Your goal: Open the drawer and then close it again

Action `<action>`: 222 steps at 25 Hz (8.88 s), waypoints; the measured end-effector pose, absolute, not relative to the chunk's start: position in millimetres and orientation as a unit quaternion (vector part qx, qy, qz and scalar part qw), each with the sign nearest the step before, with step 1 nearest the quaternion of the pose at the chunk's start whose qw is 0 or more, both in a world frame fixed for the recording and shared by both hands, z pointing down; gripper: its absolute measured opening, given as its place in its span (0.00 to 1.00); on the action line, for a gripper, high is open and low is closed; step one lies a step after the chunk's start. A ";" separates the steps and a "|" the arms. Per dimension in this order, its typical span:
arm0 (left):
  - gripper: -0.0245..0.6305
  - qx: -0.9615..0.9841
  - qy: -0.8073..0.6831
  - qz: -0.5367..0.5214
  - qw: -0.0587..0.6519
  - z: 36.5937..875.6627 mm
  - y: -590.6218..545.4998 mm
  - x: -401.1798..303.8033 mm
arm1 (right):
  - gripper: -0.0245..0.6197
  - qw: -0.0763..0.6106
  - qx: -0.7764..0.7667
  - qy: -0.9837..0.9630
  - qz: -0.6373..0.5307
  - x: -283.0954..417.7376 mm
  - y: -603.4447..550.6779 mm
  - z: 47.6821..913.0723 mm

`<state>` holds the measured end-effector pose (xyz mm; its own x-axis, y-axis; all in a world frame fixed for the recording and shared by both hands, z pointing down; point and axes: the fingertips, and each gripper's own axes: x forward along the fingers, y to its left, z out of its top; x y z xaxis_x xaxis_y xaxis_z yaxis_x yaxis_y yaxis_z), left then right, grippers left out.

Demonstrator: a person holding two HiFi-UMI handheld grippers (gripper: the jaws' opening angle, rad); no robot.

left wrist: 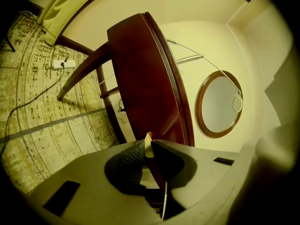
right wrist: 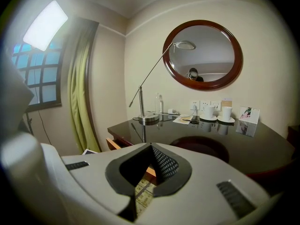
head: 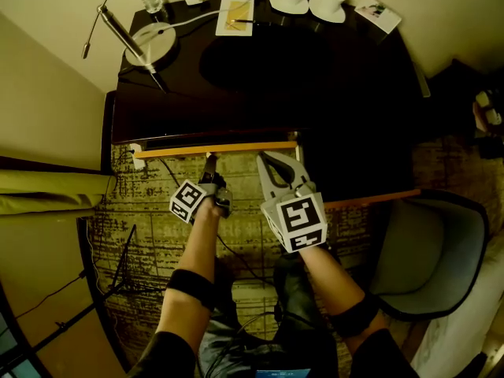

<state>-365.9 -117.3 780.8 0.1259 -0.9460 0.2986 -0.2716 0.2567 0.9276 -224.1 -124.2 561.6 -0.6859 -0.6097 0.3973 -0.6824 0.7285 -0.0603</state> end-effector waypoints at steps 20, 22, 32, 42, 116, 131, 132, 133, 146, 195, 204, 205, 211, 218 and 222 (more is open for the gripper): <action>0.12 0.494 -0.582 -0.292 0.577 789.4 44.6 -329.9 | 0.04 0.203 0.330 -0.915 0.109 -213.9 -83.3 545.0; 0.12 0.490 -0.583 -0.290 0.580 791.2 53.7 -328.7 | 0.04 0.206 0.329 -0.915 0.108 -213.4 -79.9 544.5; 0.24 0.563 -0.609 -0.113 0.547 763.8 85.1 -341.4 | 0.04 0.209 0.330 -0.914 0.108 -210.1 -71.2 525.2; 0.04 0.660 -0.627 -0.038 0.413 588.0 98.0 -378.2 | 0.04 0.198 0.324 -0.919 0.107 -201.4 -59.2 467.8; 0.04 0.848 -0.503 0.131 0.106 479.3 19.1 -292.4 | 0.04 -0.090 0.447 -0.698 0.552 -159.0 39.6 679.5; 0.04 0.863 -0.474 0.137 0.104 562.2 -6.1 -269.4 | 0.04 -0.225 0.452 -0.631 0.590 -173.3 35.2 764.9; 0.04 0.863 -0.475 0.139 0.104 564.0 -7.6 -268.9 | 0.04 -0.233 0.449 -0.630 0.589 -175.1 31.8 764.4; 0.04 0.862 -0.476 0.138 0.104 565.2 -9.3 -268.5 | 0.04 -0.237 0.445 -0.632 0.588 -177.0 28.1 763.3; 0.04 0.850 -0.496 0.132 0.114 574.1 -20.4 -278.5 | 0.04 -0.253 0.457 -0.617 0.589 -182.4 8.8 766.4; 0.04 0.763 -0.621 0.121 0.132 580.4 -73.8 -329.6 | 0.04 -0.197 0.444 -0.675 0.555 -232.4 -226.2 762.0; 0.04 0.765 -0.620 0.113 0.133 551.0 -60.2 -323.5 | 0.04 -0.113 0.443 -0.710 0.535 -220.6 -172.5 729.8; 0.04 0.764 -0.622 0.110 0.134 544.9 -56.8 -324.3 | 0.04 -0.101 0.439 -0.720 0.528 -219.2 -165.1 717.6; 0.04 0.758 -0.629 0.097 0.144 494.5 -32.5 -323.3 | 0.04 -0.062 0.413 -0.780 0.467 -200.9 -133.2 611.1; 0.04 0.768 -0.617 0.103 0.137 450.9 -0.6 -310.7 | 0.04 0.022 0.382 -0.873 0.303 -175.6 -105.7 476.3; 0.04 0.777 -0.607 0.113 0.121 425.0 9.6 -301.4 | 0.04 0.104 0.386 -0.897 0.188 -154.2 -81.5 425.6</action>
<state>-301.4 9.6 425.0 0.2377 -0.9161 0.3228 -0.9709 -0.2337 0.0518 -154.2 -81.5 425.6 -0.6805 -0.6529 0.3326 -0.7315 0.6314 -0.2573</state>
